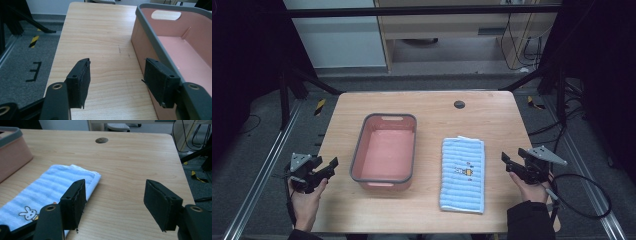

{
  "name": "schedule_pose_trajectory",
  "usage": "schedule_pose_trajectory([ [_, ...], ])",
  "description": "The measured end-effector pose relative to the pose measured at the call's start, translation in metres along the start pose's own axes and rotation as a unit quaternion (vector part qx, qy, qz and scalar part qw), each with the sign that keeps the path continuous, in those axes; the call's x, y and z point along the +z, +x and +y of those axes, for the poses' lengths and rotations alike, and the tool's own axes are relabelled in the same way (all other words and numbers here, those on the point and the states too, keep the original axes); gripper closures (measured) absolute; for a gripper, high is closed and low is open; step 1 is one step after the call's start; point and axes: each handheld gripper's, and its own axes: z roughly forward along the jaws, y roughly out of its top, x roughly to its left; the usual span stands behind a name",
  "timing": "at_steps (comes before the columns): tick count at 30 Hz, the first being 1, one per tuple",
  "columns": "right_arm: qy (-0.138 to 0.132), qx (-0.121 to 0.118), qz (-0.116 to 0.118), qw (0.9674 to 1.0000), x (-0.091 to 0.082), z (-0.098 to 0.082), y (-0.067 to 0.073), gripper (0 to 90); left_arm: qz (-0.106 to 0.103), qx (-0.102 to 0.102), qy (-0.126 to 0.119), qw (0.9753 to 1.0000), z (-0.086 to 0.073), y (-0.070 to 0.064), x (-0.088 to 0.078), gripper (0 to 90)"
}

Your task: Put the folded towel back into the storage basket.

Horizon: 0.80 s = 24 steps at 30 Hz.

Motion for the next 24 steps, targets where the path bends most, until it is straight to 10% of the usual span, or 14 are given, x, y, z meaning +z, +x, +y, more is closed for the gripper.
schedule_pose_trajectory([
  [24,-0.031,0.0,0.019,0.9993,-0.015,0.019,0.002,36.3,-0.056,0.033,-0.05,0.9966,0.023,-0.059,-0.03,41.4],
])
